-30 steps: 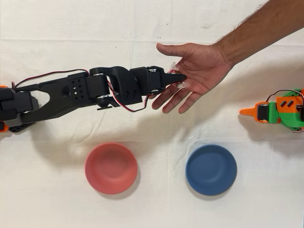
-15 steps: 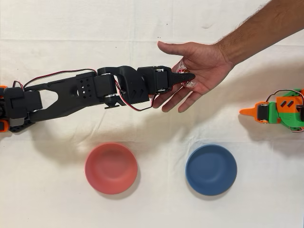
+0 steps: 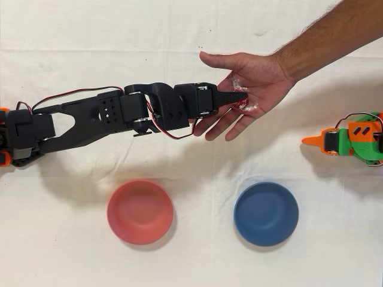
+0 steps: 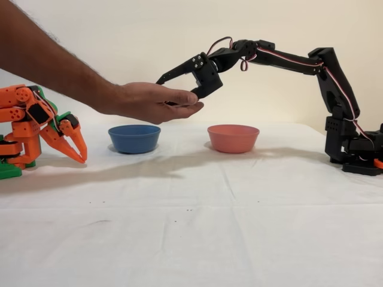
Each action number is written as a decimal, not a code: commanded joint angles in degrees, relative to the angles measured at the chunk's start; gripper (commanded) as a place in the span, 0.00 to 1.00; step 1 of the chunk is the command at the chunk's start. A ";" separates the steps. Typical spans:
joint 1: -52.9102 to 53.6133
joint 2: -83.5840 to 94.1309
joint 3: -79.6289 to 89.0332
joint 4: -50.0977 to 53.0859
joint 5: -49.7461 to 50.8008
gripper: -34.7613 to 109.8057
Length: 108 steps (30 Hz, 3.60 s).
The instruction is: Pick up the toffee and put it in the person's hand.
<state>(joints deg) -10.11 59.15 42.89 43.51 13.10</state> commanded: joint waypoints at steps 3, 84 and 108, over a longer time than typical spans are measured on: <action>-0.79 6.86 -0.09 -1.05 0.26 0.38; 14.77 132.45 125.77 19.78 -11.43 0.24; 14.59 133.77 134.82 18.28 -11.07 0.24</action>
<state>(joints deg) 3.78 188.96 176.66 62.75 0.70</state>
